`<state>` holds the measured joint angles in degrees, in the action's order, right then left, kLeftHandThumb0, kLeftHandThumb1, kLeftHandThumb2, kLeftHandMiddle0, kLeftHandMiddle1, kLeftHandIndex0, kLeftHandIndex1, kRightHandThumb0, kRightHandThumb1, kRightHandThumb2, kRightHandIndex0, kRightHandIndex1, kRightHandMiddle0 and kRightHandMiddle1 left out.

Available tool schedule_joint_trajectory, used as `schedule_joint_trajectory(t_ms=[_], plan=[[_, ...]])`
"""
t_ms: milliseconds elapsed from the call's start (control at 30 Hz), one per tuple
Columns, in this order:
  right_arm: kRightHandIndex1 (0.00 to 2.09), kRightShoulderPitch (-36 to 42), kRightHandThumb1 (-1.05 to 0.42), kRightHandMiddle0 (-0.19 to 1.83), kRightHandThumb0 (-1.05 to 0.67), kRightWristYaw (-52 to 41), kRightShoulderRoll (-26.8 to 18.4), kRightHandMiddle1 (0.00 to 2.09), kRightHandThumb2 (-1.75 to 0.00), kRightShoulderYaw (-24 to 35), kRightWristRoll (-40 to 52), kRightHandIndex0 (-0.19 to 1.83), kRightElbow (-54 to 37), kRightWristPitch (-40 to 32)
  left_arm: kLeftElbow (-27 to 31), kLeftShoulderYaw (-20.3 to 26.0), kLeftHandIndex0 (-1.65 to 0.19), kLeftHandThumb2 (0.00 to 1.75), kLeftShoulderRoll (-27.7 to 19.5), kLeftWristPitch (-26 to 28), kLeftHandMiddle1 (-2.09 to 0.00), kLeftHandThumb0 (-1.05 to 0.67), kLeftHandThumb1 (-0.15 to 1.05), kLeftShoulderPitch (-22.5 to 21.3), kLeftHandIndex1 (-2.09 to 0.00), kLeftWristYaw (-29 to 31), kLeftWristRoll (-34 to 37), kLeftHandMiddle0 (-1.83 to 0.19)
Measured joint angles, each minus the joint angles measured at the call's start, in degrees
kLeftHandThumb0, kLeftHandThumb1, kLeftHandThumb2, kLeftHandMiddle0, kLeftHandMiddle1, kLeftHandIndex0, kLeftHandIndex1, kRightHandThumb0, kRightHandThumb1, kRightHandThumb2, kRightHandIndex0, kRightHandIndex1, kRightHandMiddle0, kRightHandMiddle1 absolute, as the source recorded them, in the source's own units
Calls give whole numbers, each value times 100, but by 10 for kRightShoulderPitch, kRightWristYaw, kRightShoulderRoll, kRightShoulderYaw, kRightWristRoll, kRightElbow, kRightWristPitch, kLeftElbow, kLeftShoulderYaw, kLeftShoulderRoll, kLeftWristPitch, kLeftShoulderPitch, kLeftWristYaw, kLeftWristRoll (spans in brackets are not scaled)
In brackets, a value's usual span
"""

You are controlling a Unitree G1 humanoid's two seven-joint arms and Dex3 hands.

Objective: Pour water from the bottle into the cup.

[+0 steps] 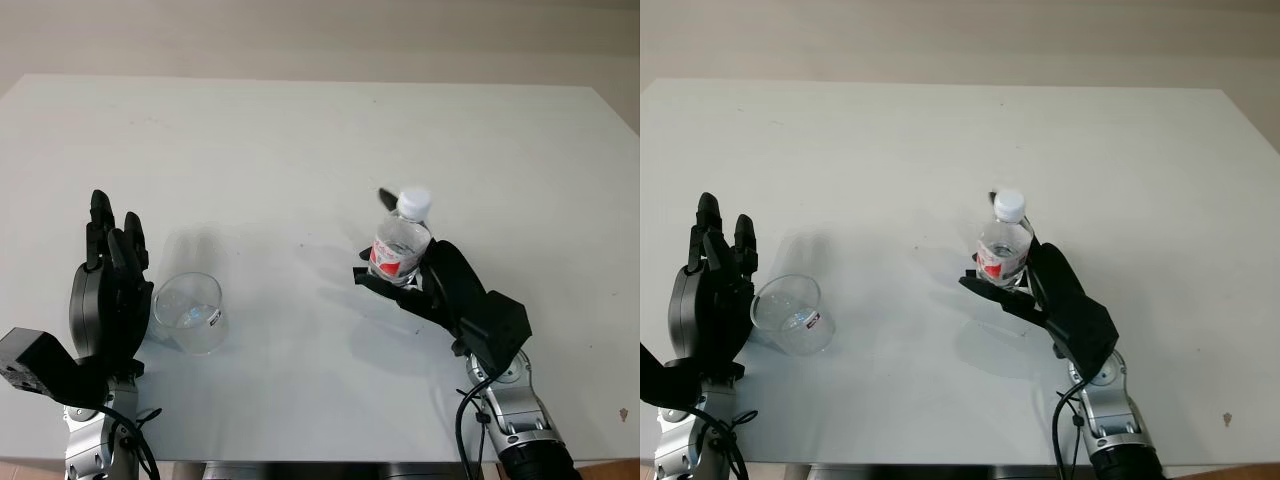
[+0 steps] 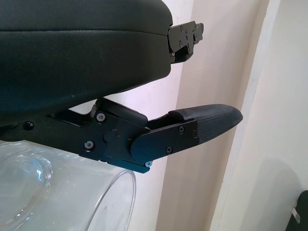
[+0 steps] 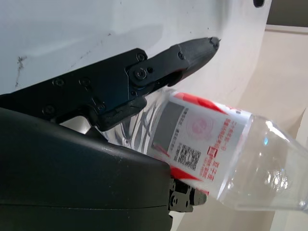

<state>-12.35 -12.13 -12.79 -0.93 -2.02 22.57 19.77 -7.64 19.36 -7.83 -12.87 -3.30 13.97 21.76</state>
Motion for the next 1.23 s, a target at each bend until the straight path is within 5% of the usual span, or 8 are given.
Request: schedule_joint_trajectory(t_ms=[233,1233], plan=[[0,-15,-90,-19,-87,9,-9,0,-5,36,15,-19,15,-5,0,1,19,67,0,-3,-5,-70,105,0,-2,2,0,14],[0,-38,-93,-19,-88,-15,-23,0,-6,17,-11,-19,23,-16,9,-3,19,67,3,-11,-5,-71,105,7,-3,-1,-1,13]])
